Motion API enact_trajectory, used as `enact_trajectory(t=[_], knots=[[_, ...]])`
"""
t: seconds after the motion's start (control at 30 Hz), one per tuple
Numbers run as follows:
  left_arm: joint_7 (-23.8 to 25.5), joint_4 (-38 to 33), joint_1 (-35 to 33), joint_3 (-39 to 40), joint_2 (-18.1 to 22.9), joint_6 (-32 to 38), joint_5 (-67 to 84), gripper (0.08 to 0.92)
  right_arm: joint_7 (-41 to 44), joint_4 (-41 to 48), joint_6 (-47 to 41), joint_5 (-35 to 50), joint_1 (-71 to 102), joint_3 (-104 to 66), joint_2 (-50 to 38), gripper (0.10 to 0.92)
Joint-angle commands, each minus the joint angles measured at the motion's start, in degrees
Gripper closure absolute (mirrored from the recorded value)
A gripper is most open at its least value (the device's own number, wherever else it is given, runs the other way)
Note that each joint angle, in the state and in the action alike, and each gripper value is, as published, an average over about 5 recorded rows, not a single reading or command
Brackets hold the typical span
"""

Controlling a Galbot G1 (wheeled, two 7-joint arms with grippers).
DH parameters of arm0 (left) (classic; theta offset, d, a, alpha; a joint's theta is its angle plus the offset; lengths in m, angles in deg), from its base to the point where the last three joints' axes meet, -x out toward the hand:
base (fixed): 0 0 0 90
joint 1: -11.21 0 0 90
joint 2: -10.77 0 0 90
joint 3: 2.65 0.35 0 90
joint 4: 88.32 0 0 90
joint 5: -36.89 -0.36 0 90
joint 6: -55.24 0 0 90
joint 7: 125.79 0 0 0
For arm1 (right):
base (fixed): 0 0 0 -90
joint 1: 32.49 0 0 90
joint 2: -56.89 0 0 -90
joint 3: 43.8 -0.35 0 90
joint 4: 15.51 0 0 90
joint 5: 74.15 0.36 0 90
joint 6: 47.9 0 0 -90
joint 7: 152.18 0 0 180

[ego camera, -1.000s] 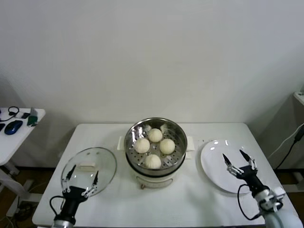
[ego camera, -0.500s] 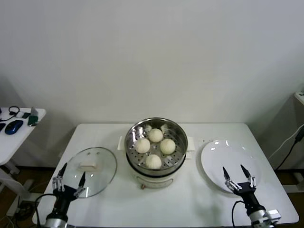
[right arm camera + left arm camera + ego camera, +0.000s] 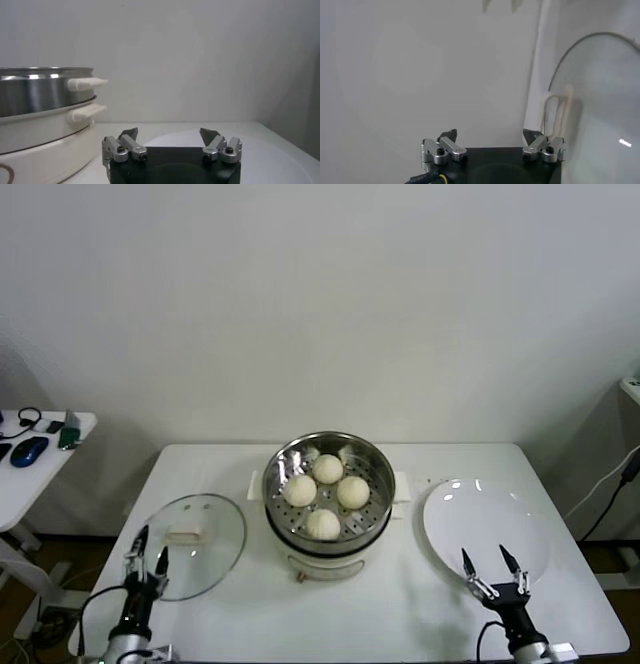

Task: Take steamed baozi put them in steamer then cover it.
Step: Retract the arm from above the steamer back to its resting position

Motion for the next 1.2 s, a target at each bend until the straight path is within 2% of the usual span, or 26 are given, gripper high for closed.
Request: enact_trajectory(t=[0.03,0.47,1.03,1.2], knots=[[-3.6,9.3,6.6,1.6,-0.5,-2.6,-8.6,0.177,-0.2,-0.2,0.5,-1.1,0.6,-0.1,1.2,0.203],[-3.4,16.4,11.8,2.7,-1.9,-1.6,-7.8,0.177,0.0,-0.8,0.6,-1.2,1.1,-0.9,1.6,0.203],[-3.6,20.0,15.8,5.0,-3.0,-1.5,-6.9,0.182,0.0,-1.4,0.6,-2.1,1.2,-1.9,1.8,0.203],[-3.6,20.9,16.4,5.2,-2.8,-1.1,-7.1,0.282,0.0,-1.4,0.6,-2.2,1.0,-2.1,1.8,0.203]])
